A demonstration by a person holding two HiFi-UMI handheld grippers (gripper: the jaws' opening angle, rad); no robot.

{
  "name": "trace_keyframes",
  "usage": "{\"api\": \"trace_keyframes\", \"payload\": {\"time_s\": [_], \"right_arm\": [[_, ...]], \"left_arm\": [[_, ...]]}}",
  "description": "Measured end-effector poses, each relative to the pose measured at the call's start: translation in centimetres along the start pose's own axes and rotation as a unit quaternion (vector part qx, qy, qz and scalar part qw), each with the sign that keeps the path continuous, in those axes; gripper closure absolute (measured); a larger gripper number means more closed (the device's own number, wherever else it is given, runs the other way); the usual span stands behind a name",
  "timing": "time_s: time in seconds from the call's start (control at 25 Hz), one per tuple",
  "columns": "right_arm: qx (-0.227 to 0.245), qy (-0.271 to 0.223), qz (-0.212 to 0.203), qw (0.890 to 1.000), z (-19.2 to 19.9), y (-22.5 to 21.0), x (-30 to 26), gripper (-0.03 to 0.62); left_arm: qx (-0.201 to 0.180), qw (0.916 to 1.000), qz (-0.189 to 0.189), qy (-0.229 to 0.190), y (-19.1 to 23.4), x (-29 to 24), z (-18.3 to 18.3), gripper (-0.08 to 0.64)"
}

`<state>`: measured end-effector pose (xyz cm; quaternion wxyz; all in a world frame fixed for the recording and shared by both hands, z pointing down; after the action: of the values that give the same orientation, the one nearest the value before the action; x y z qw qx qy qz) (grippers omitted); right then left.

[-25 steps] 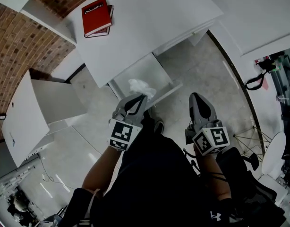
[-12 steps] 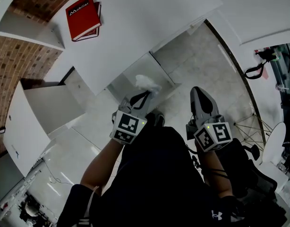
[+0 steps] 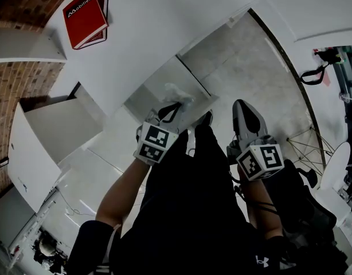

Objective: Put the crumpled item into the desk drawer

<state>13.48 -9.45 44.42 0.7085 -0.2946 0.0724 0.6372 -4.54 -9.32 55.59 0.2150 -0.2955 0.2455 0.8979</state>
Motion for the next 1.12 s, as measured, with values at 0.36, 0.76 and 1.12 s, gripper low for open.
{"api": "trace_keyframes", "payload": {"time_s": [0.36,0.76,1.12], "right_arm": [[-0.013,0.035,-0.015,0.999,1.3,-2.8,-2.2,0.591],[-0.029,0.059,0.000,0.998,2.8,-4.9,-2.9,0.591],[-0.043,0.074,0.020,0.996,4.1,-6.3,-3.4,0.591]], "left_arm": [[0.014,0.9973,0.004,0.072,1.1,-4.7,3.3,0.554],[0.021,0.9879,0.035,0.149,2.5,-10.1,7.8,0.554],[0.007,0.9737,0.062,0.219,3.4,-13.8,12.0,0.554]]}}
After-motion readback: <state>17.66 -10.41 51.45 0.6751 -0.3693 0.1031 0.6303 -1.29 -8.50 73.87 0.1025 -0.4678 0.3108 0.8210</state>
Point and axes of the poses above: the fingertips, and each gripper's own axes: x backward along the fingers, y to its left, z out of its underside, the point moved 3 cm from there along x, backward along the fingers, and after that the axes turned 10 degrees about z, right-handed, at the moved point
